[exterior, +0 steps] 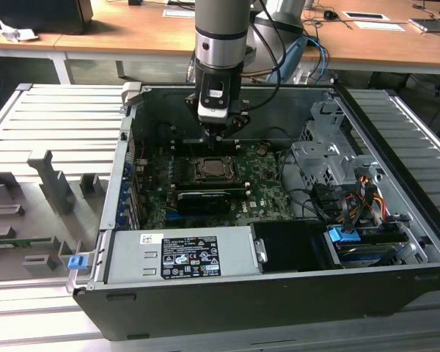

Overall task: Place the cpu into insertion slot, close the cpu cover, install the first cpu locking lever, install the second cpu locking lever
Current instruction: 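Install the first cpu locking lever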

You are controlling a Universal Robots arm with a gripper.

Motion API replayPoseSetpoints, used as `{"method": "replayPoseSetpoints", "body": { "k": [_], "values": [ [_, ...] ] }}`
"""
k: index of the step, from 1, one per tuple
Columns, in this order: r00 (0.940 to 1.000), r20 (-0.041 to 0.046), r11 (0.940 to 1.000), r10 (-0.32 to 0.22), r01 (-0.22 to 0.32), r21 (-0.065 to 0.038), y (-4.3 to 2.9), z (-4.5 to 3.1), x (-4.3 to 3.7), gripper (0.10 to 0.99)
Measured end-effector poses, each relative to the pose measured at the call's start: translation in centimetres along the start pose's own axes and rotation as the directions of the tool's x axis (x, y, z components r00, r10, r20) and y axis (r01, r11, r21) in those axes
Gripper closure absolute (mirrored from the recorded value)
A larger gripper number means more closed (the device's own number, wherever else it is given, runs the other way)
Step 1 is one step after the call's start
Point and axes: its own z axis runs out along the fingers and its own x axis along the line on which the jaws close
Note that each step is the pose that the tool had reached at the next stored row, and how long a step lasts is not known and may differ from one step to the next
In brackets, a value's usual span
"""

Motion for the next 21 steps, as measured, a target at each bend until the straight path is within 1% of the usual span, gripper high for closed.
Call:
{"method": "replayPoseSetpoints", "body": {
  "k": [1,2,4,5,7,8,10,11,13,14,15,16,17,19,21],
  "values": [
    [0.9998,-0.0005,0.9998,-0.018,0.018,0.0,0.0,0.0,0.0,0.98],
    [0.9989,-0.0012,0.9989,-0.047,0.047,0.0,0.0,0.01,0.0,0.98],
    [0.9964,-0.0022,0.9964,-0.085,0.085,0.0,0.0,0.01,0.0,0.98],
    [0.9918,-0.0034,0.9918,-0.128,0.128,0.0,0.0,0.02,0.0,0.98],
    [0.9855,-0.0044,0.9856,-0.169,0.169,-0.001,0.0,0.02,0.0,0.98],
    [0.9793,-0.0054,0.9794,-0.202,0.202,-0.001,-0.01,0.03,0.0,0.98],
    [0.9703,-0.0064,0.9703,-0.242,0.242,-0.001,-0.01,0.05,0.0,0.98],
    [0.9623,-0.0072,0.9623,-0.272,0.272,-0.001,-0.01,0.06,0.0,0.98],
    [0.9502,-0.0082,0.9503,-0.311,0.311,-0.002,0.0,0.09,0.0,0.98],
    [0.9359,-0.0092,0.936,-0.352,0.352,-0.002,-0.01,0.12,0.0,0.98],
    [0.9262,-0.0099,0.9262,-0.377,0.377,-0.003,-0.01,0.14,0.0,0.98],
    [0.9186,-0.0103,0.9187,-0.395,0.395,-0.003,-0.01,0.15,0.0,0.98],
    [0.9088,-0.011,0.9089,-0.417,0.417,-0.003,-0.01,0.16,0.0,0.98],
    [0.8937,-0.0117,0.8938,-0.449,0.449,-0.004,-0.01,0.18,0.0,0.98],
    [0.875,-0.0127,0.8751,-0.484,0.484,-0.004,-0.01,0.2,0.0,0.98]
  ]
}}
